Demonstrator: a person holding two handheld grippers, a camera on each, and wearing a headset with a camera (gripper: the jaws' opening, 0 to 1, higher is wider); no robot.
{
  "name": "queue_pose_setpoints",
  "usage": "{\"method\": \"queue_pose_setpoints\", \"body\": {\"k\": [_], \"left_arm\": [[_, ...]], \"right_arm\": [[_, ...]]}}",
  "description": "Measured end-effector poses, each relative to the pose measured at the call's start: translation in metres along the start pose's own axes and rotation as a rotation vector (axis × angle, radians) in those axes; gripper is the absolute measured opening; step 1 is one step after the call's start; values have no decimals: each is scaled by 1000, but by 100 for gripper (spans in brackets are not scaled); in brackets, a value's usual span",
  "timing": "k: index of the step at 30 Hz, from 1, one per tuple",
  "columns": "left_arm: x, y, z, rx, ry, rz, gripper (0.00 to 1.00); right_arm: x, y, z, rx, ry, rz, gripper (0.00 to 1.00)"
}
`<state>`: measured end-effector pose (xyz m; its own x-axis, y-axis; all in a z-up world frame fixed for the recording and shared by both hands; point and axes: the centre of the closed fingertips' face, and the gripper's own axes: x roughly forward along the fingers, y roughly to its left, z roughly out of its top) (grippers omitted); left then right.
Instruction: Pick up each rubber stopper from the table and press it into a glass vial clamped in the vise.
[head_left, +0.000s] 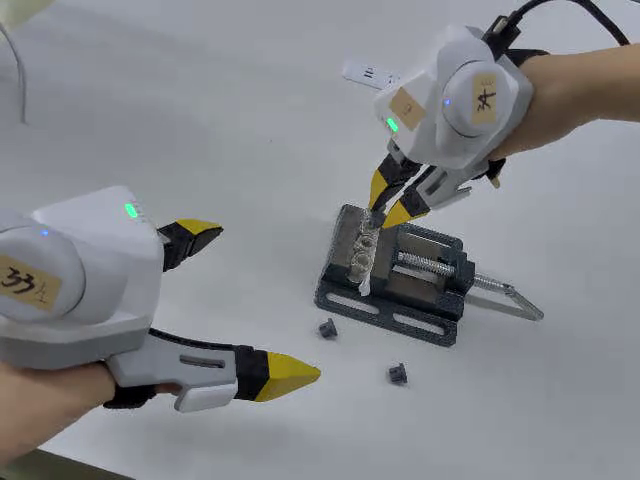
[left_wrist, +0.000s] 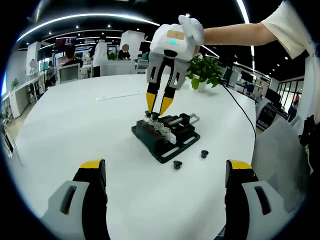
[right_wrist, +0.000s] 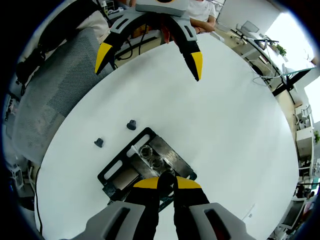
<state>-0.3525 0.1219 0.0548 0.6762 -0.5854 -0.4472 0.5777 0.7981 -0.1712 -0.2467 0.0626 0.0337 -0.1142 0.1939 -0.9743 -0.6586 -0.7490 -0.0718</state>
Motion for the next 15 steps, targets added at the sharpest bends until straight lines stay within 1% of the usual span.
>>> {"method": "queue_pose_setpoints", "body": {"k": [4, 9, 15], "left_arm": [[-1, 3, -1, -5, -1, 1, 99], [-1, 5, -3, -9, 0, 5, 99], [-1, 4, -2, -14, -2, 4, 99]], "right_arm": [[0, -1, 0, -5, 5, 4, 4], [0, -4, 1, 9, 8, 11, 4], [0, -6, -1, 14, 13, 18, 4]]}}
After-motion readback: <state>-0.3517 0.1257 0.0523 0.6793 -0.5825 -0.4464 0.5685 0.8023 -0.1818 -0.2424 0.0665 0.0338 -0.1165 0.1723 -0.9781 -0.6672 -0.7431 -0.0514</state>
